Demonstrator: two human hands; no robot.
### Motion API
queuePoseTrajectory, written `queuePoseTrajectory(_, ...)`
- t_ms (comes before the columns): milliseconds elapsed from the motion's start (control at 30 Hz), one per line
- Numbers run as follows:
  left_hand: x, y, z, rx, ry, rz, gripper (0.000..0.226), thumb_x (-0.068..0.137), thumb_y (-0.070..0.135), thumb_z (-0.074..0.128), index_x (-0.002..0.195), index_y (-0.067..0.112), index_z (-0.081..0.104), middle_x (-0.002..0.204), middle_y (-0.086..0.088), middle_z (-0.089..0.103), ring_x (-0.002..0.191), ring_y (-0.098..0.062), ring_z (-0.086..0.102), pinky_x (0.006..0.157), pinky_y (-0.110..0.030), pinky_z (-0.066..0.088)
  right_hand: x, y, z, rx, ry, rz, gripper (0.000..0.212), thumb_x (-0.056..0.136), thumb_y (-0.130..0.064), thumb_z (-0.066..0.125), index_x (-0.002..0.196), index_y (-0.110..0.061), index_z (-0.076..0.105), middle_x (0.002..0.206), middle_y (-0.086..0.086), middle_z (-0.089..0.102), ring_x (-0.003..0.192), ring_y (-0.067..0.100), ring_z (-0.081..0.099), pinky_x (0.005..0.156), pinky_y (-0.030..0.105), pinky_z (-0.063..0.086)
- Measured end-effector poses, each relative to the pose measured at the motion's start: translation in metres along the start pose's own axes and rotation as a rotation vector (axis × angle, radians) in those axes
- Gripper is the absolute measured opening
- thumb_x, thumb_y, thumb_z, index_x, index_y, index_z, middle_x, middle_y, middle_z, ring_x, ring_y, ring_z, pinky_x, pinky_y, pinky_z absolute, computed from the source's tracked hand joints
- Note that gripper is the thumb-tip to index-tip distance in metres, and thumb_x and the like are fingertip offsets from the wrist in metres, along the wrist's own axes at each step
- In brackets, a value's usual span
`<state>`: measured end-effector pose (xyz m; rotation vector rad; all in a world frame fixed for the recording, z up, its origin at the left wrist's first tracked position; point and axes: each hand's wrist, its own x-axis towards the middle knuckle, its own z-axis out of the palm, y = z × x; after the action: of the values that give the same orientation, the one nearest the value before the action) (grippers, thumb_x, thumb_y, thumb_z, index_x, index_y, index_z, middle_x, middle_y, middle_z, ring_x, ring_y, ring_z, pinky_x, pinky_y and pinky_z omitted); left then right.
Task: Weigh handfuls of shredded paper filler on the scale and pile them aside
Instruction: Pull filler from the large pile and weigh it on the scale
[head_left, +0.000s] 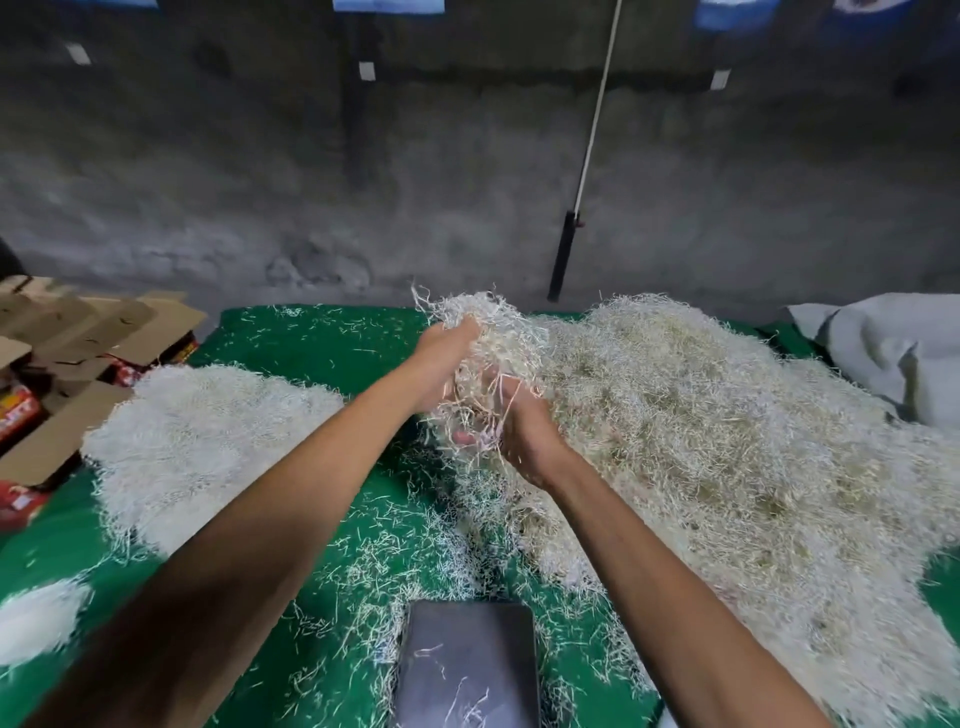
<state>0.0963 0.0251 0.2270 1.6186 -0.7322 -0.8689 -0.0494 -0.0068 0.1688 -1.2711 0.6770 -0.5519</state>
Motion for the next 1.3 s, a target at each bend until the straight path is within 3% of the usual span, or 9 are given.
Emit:
queuePoseTrajectory(167, -0.026, -0.038, -0.024, 0.072, -0.006, 0.015, 0.09, 0.085, 0.038, 0.075, 0.153, 0.006, 0.026, 0.148, -0.02, 0.045, 0.132, -0.042, 0.05, 0.111, -0.053, 0.043, -0.013, -0.015, 0.011, -0.064, 0.369, -0.018, 0.039, 0.101, -0.008, 0.059, 0.124, 0.021, 0.048, 0.091, 0.022, 0.066, 0.08, 0.03, 0.072, 0.07, 0.037, 0.062)
queuePoseTrajectory(267, -0.058, -0.064, -0.028, -0.271, -0.046, -0.036, 0.117, 0.057, 0.066, 0.086, 0.152, 0.018, 0.037, 0.146, 0.001, 0.042, 0.123, -0.024, 0.053, 0.096, -0.04, 0.053, -0.024, -0.024, 0.02, -0.019, 0.415, -0.007, 0.016, 0.103, -0.009, 0.055, 0.115, 0.002, 0.058, 0.079, 0.002, 0.056, 0.064, 0.01, 0.057, 0.057, 0.021, 0.055)
queuePoseTrajectory(367, -0.083, -0.1, -0.024, -0.569, -0.134, -0.109, 0.099, 0.059, 0.081, 0.078, 0.143, 0.039, 0.046, 0.138, 0.004, 0.046, 0.118, -0.016, 0.05, 0.099, -0.049, 0.046, -0.035, -0.02, 0.028, 0.022, 0.365, 0.018, 0.02, 0.105, -0.019, 0.049, 0.121, -0.008, 0.053, 0.098, 0.01, 0.048, 0.082, 0.022, 0.034, 0.09, 0.044, 0.057)
queuePoseTrajectory(533, -0.101, -0.157, -0.005, -0.875, -0.124, -0.344, 0.123, 0.058, 0.091, 0.069, 0.153, 0.021, 0.037, 0.145, -0.018, 0.054, 0.131, -0.037, 0.055, 0.115, -0.063, 0.031, -0.043, -0.006, 0.028, 0.23, 0.244, 0.141, 0.041, 0.103, -0.04, 0.056, 0.133, -0.012, 0.053, 0.12, 0.019, 0.054, 0.107, 0.029, 0.056, 0.092, 0.038, 0.05)
queuePoseTrajectory(733, -0.119, -0.181, 0.006, -0.702, -0.122, -0.365, 0.069, 0.076, 0.066, 0.075, 0.126, 0.018, 0.068, 0.12, -0.016, 0.072, 0.106, -0.033, 0.072, 0.093, -0.05, 0.056, -0.062, 0.037, 0.001, -0.319, 0.312, 0.05, 0.021, 0.103, -0.022, 0.059, 0.089, -0.006, 0.059, 0.069, 0.006, 0.051, 0.058, 0.021, 0.051, 0.065, 0.029, 0.055)
queuePoseTrajectory(967, -0.139, -0.218, -0.004, -0.741, -0.078, -0.484, 0.06, 0.093, 0.046, 0.057, 0.138, 0.006, 0.055, 0.137, -0.026, 0.058, 0.119, -0.037, 0.064, 0.097, -0.044, 0.055, -0.122, 0.124, -0.005, -0.979, -0.117, -0.045, 0.05, 0.091, -0.012, 0.067, 0.138, 0.0, 0.054, 0.153, 0.016, 0.044, 0.126, 0.011, 0.045, 0.117, 0.027, 0.033)
queuePoseTrajectory(1067, -0.154, -0.239, -0.002, -0.262, -0.079, -0.507, 0.052, 0.104, 0.02, 0.043, 0.154, 0.017, 0.031, 0.15, -0.015, 0.036, 0.13, -0.028, 0.049, 0.111, -0.042, 0.04, -0.148, 0.15, -0.003, -0.604, -0.015, 0.084, 0.045, 0.095, -0.018, 0.07, 0.138, -0.011, 0.056, 0.128, 0.004, 0.065, 0.086, 0.002, 0.065, 0.094, 0.026, 0.056)
queuePoseTrajectory(1167, -0.165, -0.255, 0.001, -0.103, -0.068, -0.487, 0.054, 0.103, 0.007, 0.039, 0.154, 0.018, 0.027, 0.16, -0.015, 0.027, 0.143, -0.034, 0.034, 0.123, -0.05, 0.026, -0.155, 0.165, 0.002, -0.35, 0.209, 0.152, 0.063, 0.096, -0.054, 0.056, 0.152, -0.032, 0.039, 0.135, -0.003, 0.053, 0.109, 0.013, 0.064, 0.105, 0.039, 0.048)
queuePoseTrajectory(1300, -0.183, -0.258, 0.003, -0.228, -0.33, -0.452, 0.104, 0.084, 0.085, 0.043, 0.16, 0.034, -0.006, 0.165, 0.004, -0.002, 0.154, -0.026, 0.001, 0.123, -0.055, 0.008, -0.154, 0.18, 0.006, -0.612, 0.287, 0.169, 0.031, 0.101, -0.013, 0.058, 0.132, -0.007, 0.053, 0.113, 0.008, 0.058, 0.093, 0.021, 0.059, 0.078, 0.029, 0.047)
